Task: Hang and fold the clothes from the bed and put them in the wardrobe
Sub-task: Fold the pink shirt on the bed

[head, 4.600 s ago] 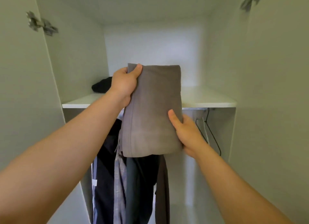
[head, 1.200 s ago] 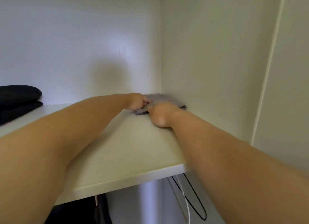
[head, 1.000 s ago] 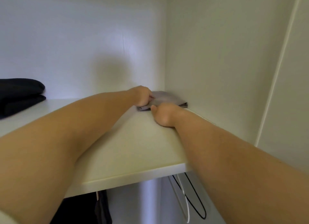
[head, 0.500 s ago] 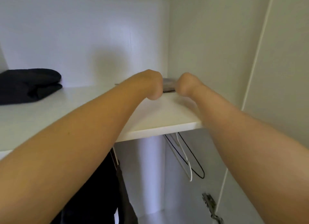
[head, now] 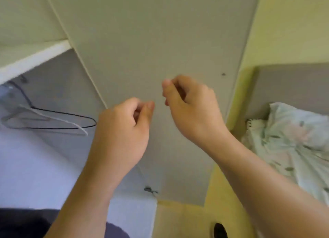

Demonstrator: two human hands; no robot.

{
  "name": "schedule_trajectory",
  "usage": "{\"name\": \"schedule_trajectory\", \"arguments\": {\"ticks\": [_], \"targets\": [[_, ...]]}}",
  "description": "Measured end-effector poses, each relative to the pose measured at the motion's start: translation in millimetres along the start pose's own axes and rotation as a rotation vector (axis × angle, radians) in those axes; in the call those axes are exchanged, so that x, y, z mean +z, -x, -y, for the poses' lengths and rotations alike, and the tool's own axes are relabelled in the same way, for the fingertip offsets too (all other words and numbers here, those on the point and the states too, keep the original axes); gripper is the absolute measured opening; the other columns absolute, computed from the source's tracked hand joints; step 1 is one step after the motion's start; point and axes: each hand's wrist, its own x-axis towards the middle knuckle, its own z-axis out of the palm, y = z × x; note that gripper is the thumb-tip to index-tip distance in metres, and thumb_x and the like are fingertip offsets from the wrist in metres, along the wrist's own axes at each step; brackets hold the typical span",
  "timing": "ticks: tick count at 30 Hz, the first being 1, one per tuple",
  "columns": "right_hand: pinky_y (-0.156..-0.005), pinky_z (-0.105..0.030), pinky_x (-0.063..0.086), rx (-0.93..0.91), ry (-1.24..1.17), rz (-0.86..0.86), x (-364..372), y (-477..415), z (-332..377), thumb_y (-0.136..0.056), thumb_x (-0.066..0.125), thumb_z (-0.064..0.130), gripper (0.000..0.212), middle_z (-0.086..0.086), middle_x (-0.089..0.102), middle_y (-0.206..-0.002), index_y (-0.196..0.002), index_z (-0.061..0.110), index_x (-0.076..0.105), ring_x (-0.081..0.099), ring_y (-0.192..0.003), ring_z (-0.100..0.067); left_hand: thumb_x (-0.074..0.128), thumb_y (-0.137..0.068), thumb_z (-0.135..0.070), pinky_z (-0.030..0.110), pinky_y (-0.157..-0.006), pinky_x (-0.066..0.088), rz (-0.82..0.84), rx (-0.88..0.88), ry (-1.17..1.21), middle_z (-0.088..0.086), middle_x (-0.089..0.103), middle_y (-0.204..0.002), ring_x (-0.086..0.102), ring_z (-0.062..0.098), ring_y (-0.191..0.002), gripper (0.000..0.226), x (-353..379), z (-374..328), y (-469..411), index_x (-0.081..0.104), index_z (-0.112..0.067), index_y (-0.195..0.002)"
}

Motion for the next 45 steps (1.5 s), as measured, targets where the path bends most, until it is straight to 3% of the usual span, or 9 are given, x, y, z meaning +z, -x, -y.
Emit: {"name": "schedule_trajectory", "arguments": {"ticks": [3,6,11,21,25,31,36,41,45], "targets": [[-0.061,-0.040,0.043,0.288,0.069,-0.140,-63,71,-70,-0.103,0.047,0.033,0.037,0.000,0.057,-0.064,-0.075,0.009,0.050,0.053,-0.063,-0.019,0.039,-0.098,-0.057,0.046,-0.058,0.045,0.300,0.021,0.145,0.004,0.056,-0.056,0.056,0.023,-0.057,0.055,91,-31,34,0.060,-0.012,-0.074],[-0.052,-0.028,0.034,0.610,0.103,-0.349,-125,145,-131,-0.101,0.046,0.024,0.034,0.003,0.045,-0.059,-0.074,0.005,0.044,0.041,-0.056,-0.011,0.037,-0.102,-0.054,0.044,-0.056,0.042,0.582,0.162,0.163,0.001,0.052,-0.054,0.054,0.024,-0.059,0.053,171,-81,76,0.052,-0.014,-0.069],[-0.061,-0.038,0.032,0.986,0.228,-0.635,-204,264,-190,-0.101,0.044,0.027,0.036,0.004,0.048,-0.063,-0.067,0.015,0.044,0.043,-0.062,-0.016,0.044,-0.104,-0.047,0.035,-0.052,0.035,0.960,0.320,0.316,-0.002,0.053,-0.054,0.050,0.014,-0.055,0.051,264,-162,143,0.047,-0.016,-0.063],[-0.060,-0.035,0.032,1.358,0.167,-1.020,-311,436,-259,-0.099,0.043,0.032,0.035,0.001,0.042,-0.065,-0.068,0.017,0.036,0.040,-0.062,-0.017,0.049,-0.103,-0.046,0.016,-0.047,0.032,1.561,0.429,0.324,-0.008,0.056,-0.061,0.052,0.000,-0.054,0.042,381,-285,278,0.063,-0.018,-0.076],[-0.063,-0.038,0.039,1.513,0.105,-1.060,-358,490,-318,-0.099,0.043,0.030,0.032,-0.003,0.047,-0.070,-0.071,0.014,0.042,0.044,-0.065,-0.021,0.050,-0.103,-0.041,0.031,-0.069,0.050,1.704,0.415,0.220,-0.003,0.066,-0.077,0.063,0.016,-0.076,0.036,435,-324,324,0.063,-0.019,-0.079],[-0.060,-0.033,0.036,1.806,0.130,-0.932,-434,594,-420,-0.099,0.047,0.023,0.024,-0.010,0.060,-0.082,-0.082,0.009,0.056,0.054,-0.079,-0.028,0.049,-0.103,-0.043,0.041,-0.078,0.054,1.810,0.322,0.025,0.005,0.068,-0.084,0.065,0.024,-0.081,0.038,526,-361,388,0.063,-0.011,-0.089],[-0.077,-0.033,0.041,1.970,0.196,-0.770,-483,664,-486,-0.093,0.049,0.011,0.014,-0.020,0.061,-0.095,-0.091,0.006,0.062,0.054,-0.087,-0.030,0.049,-0.103,-0.041,0.034,-0.066,0.050,1.857,0.308,-0.086,-0.001,0.068,-0.085,0.063,0.018,-0.078,0.030,594,-383,430,0.062,-0.019,-0.088],[-0.085,-0.035,0.045,1.892,0.261,-0.630,-519,669,-553,-0.094,0.051,0.015,0.027,-0.020,0.067,-0.119,-0.114,0.005,0.067,0.061,-0.110,-0.038,0.052,-0.102,-0.038,0.040,-0.076,0.055,1.871,0.244,-0.164,0.000,0.068,-0.087,0.066,0.023,-0.081,0.026,637,-396,450,0.061,-0.018,-0.087],[-0.088,-0.038,0.047,1.650,0.461,-0.369,-544,642,-601,-0.096,0.048,0.014,0.025,-0.013,0.032,-0.157,-0.115,0.009,0.064,0.052,-0.125,-0.036,0.053,-0.100,-0.035,0.044,-0.084,0.056,1.839,0.205,-0.217,0.002,0.069,-0.089,0.067,0.027,-0.085,0.025,660,-401,451,0.062,-0.015,-0.088]]}}
